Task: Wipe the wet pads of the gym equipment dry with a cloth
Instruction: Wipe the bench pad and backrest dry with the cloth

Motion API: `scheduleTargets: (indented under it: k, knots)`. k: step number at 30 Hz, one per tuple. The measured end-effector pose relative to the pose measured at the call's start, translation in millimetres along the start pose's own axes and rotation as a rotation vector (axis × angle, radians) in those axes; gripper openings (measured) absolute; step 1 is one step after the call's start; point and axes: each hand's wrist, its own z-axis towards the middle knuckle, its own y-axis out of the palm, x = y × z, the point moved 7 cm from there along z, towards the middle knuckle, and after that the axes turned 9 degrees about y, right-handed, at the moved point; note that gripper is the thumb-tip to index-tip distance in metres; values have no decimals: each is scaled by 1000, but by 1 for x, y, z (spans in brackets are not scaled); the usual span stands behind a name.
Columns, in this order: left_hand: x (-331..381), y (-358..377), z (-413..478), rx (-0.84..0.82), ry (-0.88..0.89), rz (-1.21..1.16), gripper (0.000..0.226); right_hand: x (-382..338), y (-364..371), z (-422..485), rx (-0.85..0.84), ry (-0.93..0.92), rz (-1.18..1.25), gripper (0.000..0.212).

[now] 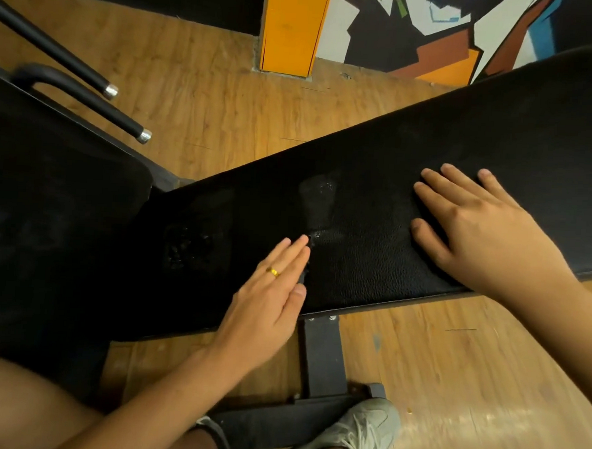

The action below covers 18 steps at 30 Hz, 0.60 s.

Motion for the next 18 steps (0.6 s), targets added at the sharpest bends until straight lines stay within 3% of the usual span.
scheduleTargets:
  k: [5,12,18]
  knots:
    - [3,3,3,-123,142,19,54,1,0,0,6,-3,0,65]
    - [38,10,67,-306,636,119,53,1,0,1,8,13,7,67]
    - [23,5,53,-354,693,91,53,0,-3,1,-7,10,6,68]
